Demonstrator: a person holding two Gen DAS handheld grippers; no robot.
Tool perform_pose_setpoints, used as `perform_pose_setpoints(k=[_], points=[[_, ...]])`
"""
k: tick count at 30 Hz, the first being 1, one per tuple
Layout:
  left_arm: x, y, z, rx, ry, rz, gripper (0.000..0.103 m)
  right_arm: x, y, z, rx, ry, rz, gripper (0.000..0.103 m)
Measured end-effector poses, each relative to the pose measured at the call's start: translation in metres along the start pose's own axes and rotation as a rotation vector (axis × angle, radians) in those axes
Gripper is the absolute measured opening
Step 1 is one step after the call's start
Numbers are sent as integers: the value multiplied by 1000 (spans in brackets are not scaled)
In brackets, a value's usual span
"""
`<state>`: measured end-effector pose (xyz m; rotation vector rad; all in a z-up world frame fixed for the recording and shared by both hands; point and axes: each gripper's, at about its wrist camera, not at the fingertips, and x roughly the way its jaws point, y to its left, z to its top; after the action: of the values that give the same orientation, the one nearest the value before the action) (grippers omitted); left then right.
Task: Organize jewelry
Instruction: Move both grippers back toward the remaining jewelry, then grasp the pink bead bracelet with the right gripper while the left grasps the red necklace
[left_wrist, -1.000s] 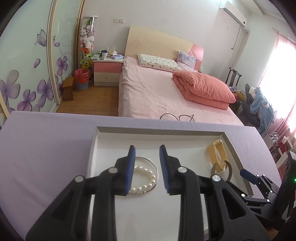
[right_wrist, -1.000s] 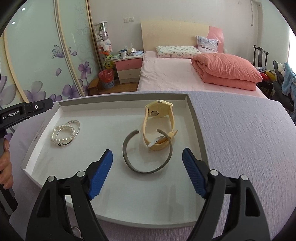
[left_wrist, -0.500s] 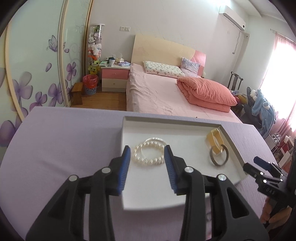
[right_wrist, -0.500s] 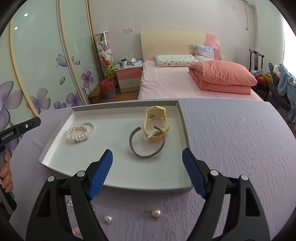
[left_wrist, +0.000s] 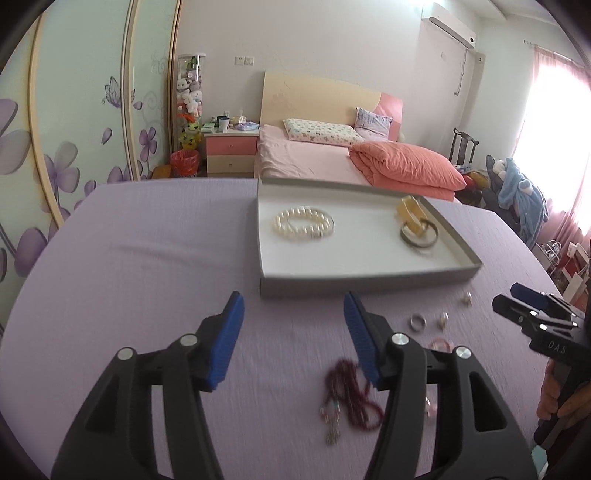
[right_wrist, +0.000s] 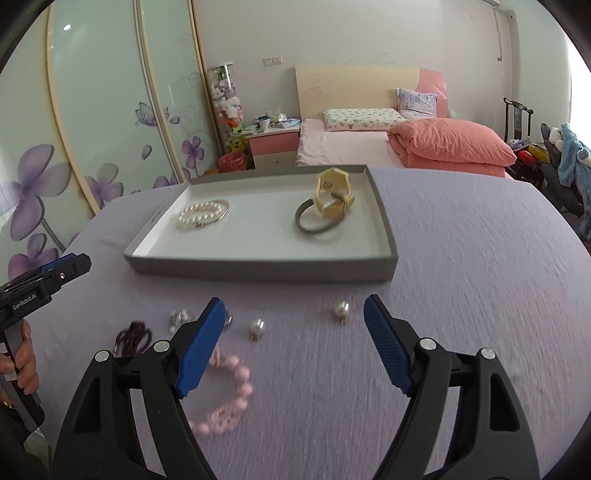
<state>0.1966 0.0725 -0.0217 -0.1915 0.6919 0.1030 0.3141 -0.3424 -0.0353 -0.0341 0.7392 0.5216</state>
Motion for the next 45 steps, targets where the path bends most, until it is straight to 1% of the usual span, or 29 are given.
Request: perform_pose_setpoints(k=[4,9,11,15,17,20,21,27,30,31,37,41,45], points=[[-4,-6,-19,-1,6,7,61,-5,11,-21,-9,22,14,77],[-11,-8,-32,2,-1,25,67,-1,24,-40,-27,69,34,63],[-13,-7,-34,3,-3,30,70,3,26,-43,-25,90,36,57],[-15,-6,-39,0,-4,37,73,8,29,-45,-22,116,29,52],[-15,-5,-39,1,-5,43,75,13,32,-45,-32,132,22,48],[-14,-5,-43,0,4,46,76,22,35,-44,-40,163,9,41],[-14,-5,-44,0,8,45,76,24,36,-44,-41,170,5,40],[-10,-6,-46,10,25,47,76,28,39,-44,-59,176,-13,32],[-8,-7,-47,12,34,43,76,27,44,-46,-95,165,-34,22],[-6,-8,-48,14,38,41,76,26,45,-47,-100,165,-35,16],[-1,-13,-52,23,61,26,79,22,38,-49,-84,164,-30,14],[3,-22,-55,42,77,14,81,17,21,-49,-36,162,-41,14],[9,-30,-56,58,97,4,83,11,-1,-47,16,146,-71,14]])
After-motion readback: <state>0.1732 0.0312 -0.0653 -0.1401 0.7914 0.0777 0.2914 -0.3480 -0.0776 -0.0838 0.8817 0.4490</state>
